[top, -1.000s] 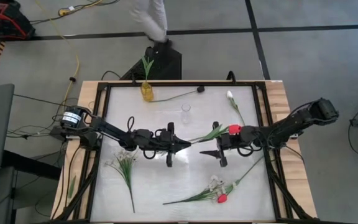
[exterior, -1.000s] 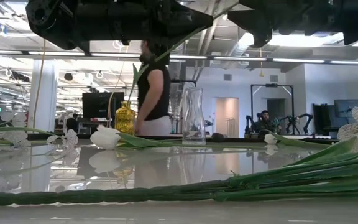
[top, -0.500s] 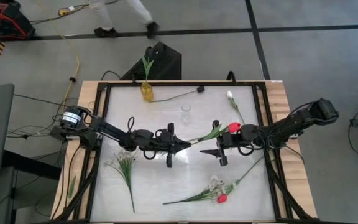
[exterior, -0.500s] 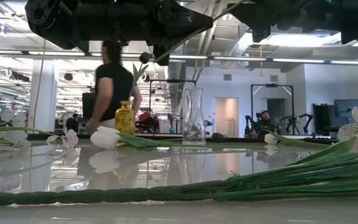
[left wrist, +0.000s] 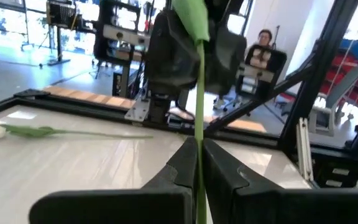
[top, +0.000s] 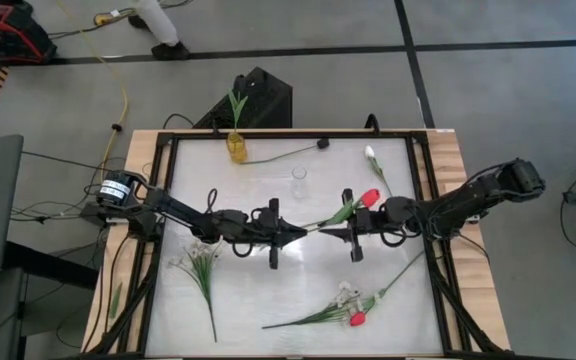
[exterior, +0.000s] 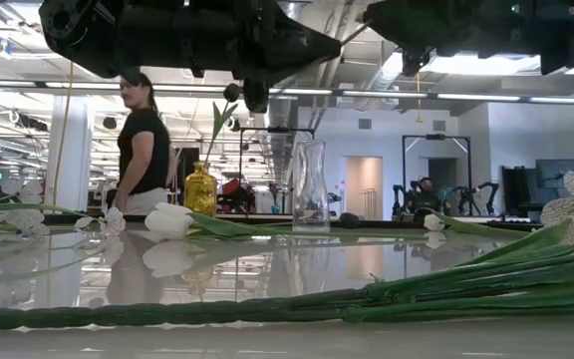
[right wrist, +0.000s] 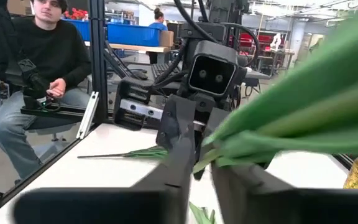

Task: Sort flowers into vase by color
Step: Put the top red flower into the yellow flower vase

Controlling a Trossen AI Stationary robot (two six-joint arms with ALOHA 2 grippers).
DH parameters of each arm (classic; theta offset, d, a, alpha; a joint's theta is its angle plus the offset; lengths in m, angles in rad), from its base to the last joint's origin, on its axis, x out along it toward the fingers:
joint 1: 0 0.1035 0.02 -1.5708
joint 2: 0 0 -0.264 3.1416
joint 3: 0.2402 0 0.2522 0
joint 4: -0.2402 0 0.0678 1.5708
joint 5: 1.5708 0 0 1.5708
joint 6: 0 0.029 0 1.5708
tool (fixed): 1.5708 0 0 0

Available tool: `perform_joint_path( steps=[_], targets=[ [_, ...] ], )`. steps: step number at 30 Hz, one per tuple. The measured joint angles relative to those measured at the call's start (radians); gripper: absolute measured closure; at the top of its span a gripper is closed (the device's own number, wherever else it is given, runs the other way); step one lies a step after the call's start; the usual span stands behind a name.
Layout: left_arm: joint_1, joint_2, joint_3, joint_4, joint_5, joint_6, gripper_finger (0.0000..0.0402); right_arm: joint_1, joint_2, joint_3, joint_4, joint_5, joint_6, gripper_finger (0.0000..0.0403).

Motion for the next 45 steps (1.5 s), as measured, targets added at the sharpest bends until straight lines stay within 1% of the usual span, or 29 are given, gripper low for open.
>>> perform_joint_path(
  steps=[3, 5, 8, 12, 15, 18, 20, 22, 28, 35, 45],
  targets=[
    [0.0, 0.0, 0.0, -0.045, 0.015, -0.001, 0.0371, -0.006, 0.0, 0.0, -0.008, -0.004, 0.0, 0.0376],
    [0.0, 0.0, -0.001, -0.074, 0.024, -0.004, 0.0348, -0.006, -0.001, 0.0, -0.032, -0.007, 0.005, 0.0379],
    [0.0, 0.0, -0.001, -0.09, 0.024, -0.017, 0.0309, -0.013, -0.001, 0.0, -0.088, -0.012, 0.054, 0.0379],
    [0.001, 0.0, 0.001, -0.126, 0.023, -0.04, 0.0256, -0.029, -0.001, 0.0, -0.161, -0.039, 0.097, 0.0379],
    [0.001, 0.0, 0.039, -0.202, 0.025, -0.053, 0.0224, -0.036, -0.001, 0.0, -0.17, -0.058, 0.106, 0.0379],
    [0.001, 0.0, 0.099, -0.331, 0.021, -0.038, 0.0204, -0.042, -0.001, 0.004, -0.181, -0.064, 0.109, 0.0379],
    [0.001, 0.0, 0.129, -0.396, -0.003, -0.009, 0.0198, -0.042, -0.001, 0.017, -0.203, -0.066, 0.109, 0.0379],
    [0.001, 0.0, 0.145, -0.416, -0.014, 0.008, 0.0196, -0.042, -0.001, 0.029, -0.233, -0.066, 0.109, 0.0379],
    [0.013, 0.0, 0.172, -0.442, 0.051, 0.017, 0.0196, -0.042, -0.001, 0.053, -0.292, -0.065, 0.108, 0.0379],
    [0.023, 0.0, 0.175, -0.467, 0.058, 0.007, 0.0196, -0.042, -0.001, 0.06, -0.287, -0.06, 0.106, 0.0379],
    [0.048, 0.0, 0.175, -0.465, 0.108, -0.011, 0.0196, -0.049, -0.001, 0.06, -0.282, -0.058, 0.111, 0.0379]
  ],
)
